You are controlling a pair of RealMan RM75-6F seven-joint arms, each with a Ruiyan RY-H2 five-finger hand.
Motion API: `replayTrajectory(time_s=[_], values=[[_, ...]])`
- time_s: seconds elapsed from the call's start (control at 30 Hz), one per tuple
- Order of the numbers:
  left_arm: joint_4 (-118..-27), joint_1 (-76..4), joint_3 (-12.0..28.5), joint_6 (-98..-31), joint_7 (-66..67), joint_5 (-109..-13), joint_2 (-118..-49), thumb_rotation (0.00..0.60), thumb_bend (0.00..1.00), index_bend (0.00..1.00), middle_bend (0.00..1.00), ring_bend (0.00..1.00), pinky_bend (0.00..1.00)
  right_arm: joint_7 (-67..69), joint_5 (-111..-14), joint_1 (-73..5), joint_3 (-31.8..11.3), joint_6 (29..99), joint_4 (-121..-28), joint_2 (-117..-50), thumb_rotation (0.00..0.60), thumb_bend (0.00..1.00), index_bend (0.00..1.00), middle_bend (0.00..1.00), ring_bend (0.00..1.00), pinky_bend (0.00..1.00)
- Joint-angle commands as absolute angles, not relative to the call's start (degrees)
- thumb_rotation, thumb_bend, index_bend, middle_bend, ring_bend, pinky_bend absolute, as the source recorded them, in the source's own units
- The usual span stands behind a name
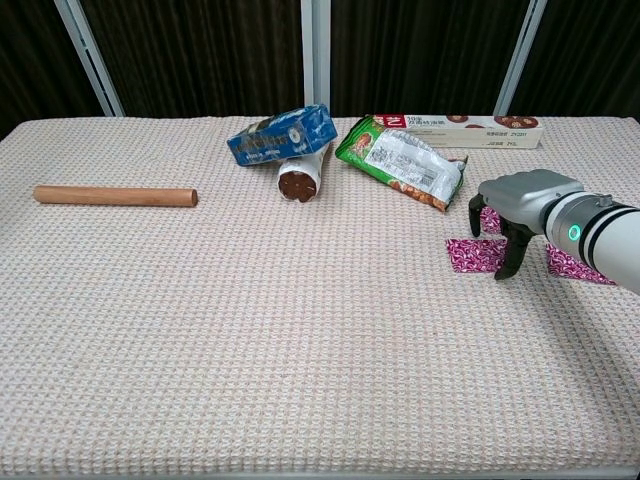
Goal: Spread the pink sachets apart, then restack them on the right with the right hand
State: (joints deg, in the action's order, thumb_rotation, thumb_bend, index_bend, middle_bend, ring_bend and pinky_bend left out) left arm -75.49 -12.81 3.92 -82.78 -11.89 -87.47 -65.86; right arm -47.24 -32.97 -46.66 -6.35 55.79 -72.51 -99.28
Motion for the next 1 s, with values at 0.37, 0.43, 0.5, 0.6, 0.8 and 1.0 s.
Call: replayTrajectory(time_s=[0.37,0.43,0.5,0.6,0.8,1.0], values=[[-75.0,-12.6,3.8,-82.9,-11.8,-87.3,-66.2,0.6,0.09,0.25,0.22,0.19,0.29,-48.5,-31.3,-47.0,-7.0,55.3,-72.2,-99.9,0.6,0.0,0.4,1.0,1.0,0.96],[-74.9,-12.6,3.8,-83.0,-11.8,-87.4,-66.3,0.6,0.09,0.25,0.22,0.19,0.29,-48.4,-31.3,-47.0,-7.1,55.4,-72.3,-99.9,0.6,0.0,0.43,1.0,1.0,0.96],[-75.0,-12.6,3.9,-83.0,-11.9,-87.4,-66.2,0.6,0.09,0.25,0.22,0.19,0.29,-48.4,-31.5,-46.9,-7.1,55.6,-72.3,-99.9,0.6,0.0,0.46,1.0,1.0,0.96],[-75.0,-12.6,3.9,-83.0,-11.8,-87.4,-66.2,0.6,0.09,0.25,0.22,0.19,0.29,-48.4,-31.5,-46.8,-7.1,55.7,-72.4,-99.8,0.6,0.0,0.49,1.0,1.0,0.96],[-75.2,-12.6,4.0,-83.0,-11.8,-87.3,-66.2,0.6,0.09,0.25,0.22,0.19,0.29,-48.4,-31.4,-46.7,-7.3,55.8,-72.6,-99.7,0.6,0.0,0.5,1.0,1.0,0.96],[-75.2,-12.6,4.0,-82.9,-11.7,-87.4,-66.1,0.6,0.09,0.25,0.22,0.19,0.29,-48.2,-31.9,-46.7,-7.8,56.7,-74.5,-98.6,0.6,0.0,0.5,1.0,1.0,0.96]])
